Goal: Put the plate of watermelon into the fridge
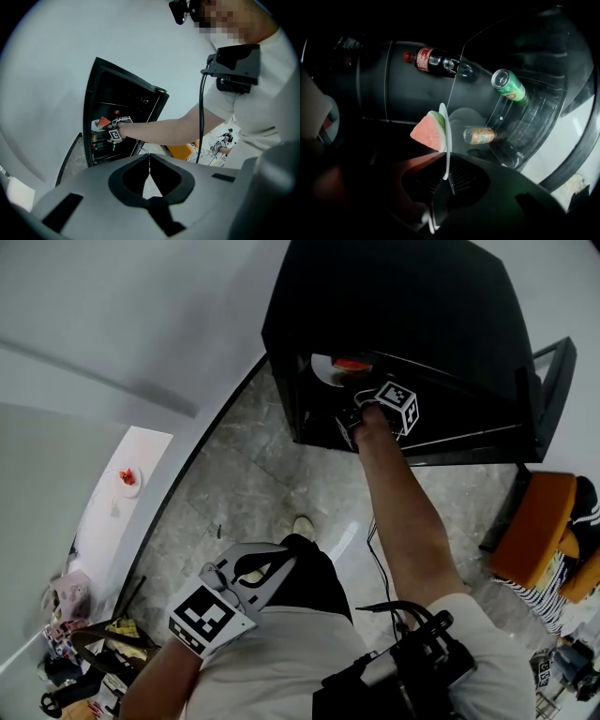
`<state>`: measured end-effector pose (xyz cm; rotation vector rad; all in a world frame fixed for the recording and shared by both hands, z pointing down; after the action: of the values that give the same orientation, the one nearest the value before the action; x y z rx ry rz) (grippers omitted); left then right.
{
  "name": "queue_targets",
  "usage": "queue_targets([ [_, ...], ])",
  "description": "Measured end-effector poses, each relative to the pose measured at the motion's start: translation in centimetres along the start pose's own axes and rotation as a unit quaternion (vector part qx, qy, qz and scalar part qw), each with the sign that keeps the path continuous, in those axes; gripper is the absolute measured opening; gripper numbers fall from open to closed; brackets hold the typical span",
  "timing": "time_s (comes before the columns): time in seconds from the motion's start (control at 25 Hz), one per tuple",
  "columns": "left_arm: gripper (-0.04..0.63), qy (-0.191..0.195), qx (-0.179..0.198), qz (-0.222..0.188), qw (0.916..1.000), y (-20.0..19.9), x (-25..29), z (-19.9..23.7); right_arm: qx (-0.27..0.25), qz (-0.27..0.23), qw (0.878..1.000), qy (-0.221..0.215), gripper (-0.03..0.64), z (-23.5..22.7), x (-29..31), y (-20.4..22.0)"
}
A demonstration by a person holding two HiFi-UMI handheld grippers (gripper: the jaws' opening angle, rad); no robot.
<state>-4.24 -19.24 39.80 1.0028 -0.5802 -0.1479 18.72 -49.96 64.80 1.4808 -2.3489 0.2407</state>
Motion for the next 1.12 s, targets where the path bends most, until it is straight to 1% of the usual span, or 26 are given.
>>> queue_targets([
  [0.08,0.012,0.002,-0.002,0.0,1.0,0.2,0.0,0.0,-0.007,0.002,1.0,0.002,0.025,0.0,0.0,0.0],
  [0.2,0.012,0.005,-0.004,0.0,1.0,0.4,-0.1,-0.1,-0.035,0.003,0.999,0.0,0.031,0.1,-0.2,0.1],
  [0.36,0.012,0.006,-0.007,0.0,1.0,0.6,0.0,0.0,-0.05,0.002,0.999,-0.015,0.059,0.4,-0.4,0.1],
  [0.48,0.012,0.005,-0.01,0.002,0.9999,0.8,-0.2,0.0,-0.064,0.008,0.997,-0.038,0.18,1.0,-0.4,0.3],
  [0.56,0.012,0.006,-0.012,0.001,0.9999,0.8,-0.3,-0.1,-0.087,0.018,0.995,-0.052,0.209,1.4,-0.5,0.6],
  [0.64,0.012,0.007,-0.013,0.001,0.9999,0.9,-0.4,-0.1,-0.116,0.033,0.991,-0.063,0.257,1.8,-0.5,0.9],
  [0.76,0.012,0.006,-0.016,0.001,0.9998,0.9,-0.5,0.0,-0.177,0.063,0.979,-0.073,0.284,2.3,-0.5,1.5],
  [0.92,0.012,0.005,-0.02,0.0,0.9998,0.9,-0.7,0.1,-0.266,0.094,0.957,-0.069,0.284,2.9,-0.5,2.4],
  [1.0,0.012,0.006,-0.021,-0.001,0.9998,0.9,-0.7,0.1,-0.306,0.1,0.945,-0.054,0.284,3.0,-0.5,2.5],
  [1.12,0.012,0.008,-0.023,-0.001,0.9997,0.9,-0.6,0.1,-0.369,0.109,0.923,-0.023,0.282,3.0,-0.6,2.8],
])
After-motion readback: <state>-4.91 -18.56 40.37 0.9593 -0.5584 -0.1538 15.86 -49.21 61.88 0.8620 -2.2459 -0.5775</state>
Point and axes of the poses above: the fingertips, and each gripper's own axes: x forward along the fingers, z to its left, y out of its underside, the point moved 9 cm from there along -x, backward along the fingers, and after that the axes turned 10 degrees about -z, right-handed, at the moved point
